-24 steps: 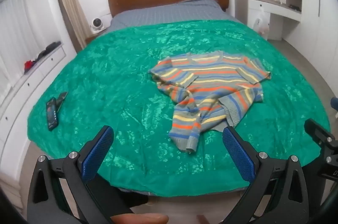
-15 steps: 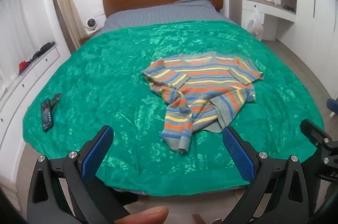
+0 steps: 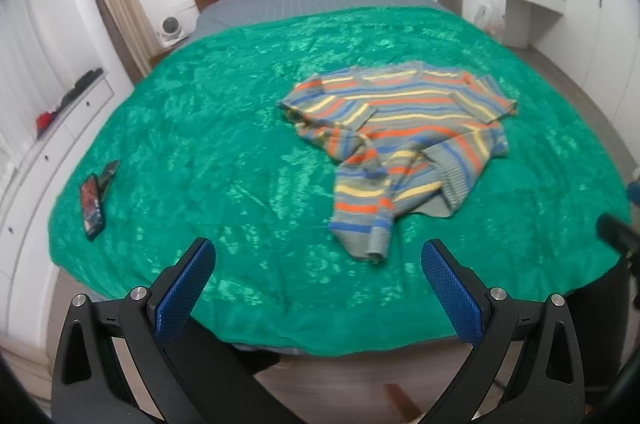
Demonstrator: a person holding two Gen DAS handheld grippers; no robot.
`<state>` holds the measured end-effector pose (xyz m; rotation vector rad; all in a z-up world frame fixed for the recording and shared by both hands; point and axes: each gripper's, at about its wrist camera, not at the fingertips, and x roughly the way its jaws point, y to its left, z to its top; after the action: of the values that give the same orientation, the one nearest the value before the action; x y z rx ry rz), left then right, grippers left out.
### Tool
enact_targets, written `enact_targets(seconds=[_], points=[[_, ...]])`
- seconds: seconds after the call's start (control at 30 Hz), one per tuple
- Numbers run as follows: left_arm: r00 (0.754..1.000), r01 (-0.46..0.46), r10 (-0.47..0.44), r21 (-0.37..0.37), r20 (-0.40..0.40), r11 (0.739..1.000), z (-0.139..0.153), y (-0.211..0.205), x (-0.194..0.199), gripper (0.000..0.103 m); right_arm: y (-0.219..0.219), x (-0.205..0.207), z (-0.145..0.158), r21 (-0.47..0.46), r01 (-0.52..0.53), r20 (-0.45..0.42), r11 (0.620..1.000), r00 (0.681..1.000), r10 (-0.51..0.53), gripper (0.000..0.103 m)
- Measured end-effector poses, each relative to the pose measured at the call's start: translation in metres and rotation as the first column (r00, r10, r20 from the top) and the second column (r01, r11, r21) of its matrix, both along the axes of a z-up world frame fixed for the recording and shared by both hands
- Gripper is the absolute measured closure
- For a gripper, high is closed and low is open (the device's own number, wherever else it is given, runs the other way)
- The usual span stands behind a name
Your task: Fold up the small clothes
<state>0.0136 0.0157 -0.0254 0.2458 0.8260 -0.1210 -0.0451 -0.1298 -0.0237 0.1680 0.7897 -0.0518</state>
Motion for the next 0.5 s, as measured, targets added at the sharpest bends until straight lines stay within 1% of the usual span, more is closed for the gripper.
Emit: enact_targets(seconds=[0.07,0.2,0.3,0.4,0.5], points=[[1.0,-0.004,0.004,-0.016,0.0,1.0,0.001,0.005,0.001,0.0,0.0,0.003,0.003,-0.008,0.019,0.007,1.0,1.0,-0.019,0.0],[0.999,-0.033,0.033,-0.066,0.006,0.997,0.004,0.008,0.001,0.0,0.01,0.013,0.015,-0.064,0.066,0.019,0.996,0.998,-0.065,0.0],[0.999,-0.052,0.052,-0.08,0.009,0.995,0.007,0.006,-0.002,0.0,0.018,0.015,0.021,-0.054,0.059,0.036,0.997,0.998,-0.057,0.0],[0.999,-0.037,0.038,-0.098,0.003,0.995,0.007,0.004,-0.006,0.0,0.02,0.016,0.021,-0.042,0.053,0.042,0.998,0.998,-0.052,0.0],[0.999,-0.031,0.03,-0.115,-0.014,0.993,0.006,0.002,-0.007,0.0,0.023,0.017,0.019,-0.061,0.057,0.038,0.997,0.998,-0.055,0.0]])
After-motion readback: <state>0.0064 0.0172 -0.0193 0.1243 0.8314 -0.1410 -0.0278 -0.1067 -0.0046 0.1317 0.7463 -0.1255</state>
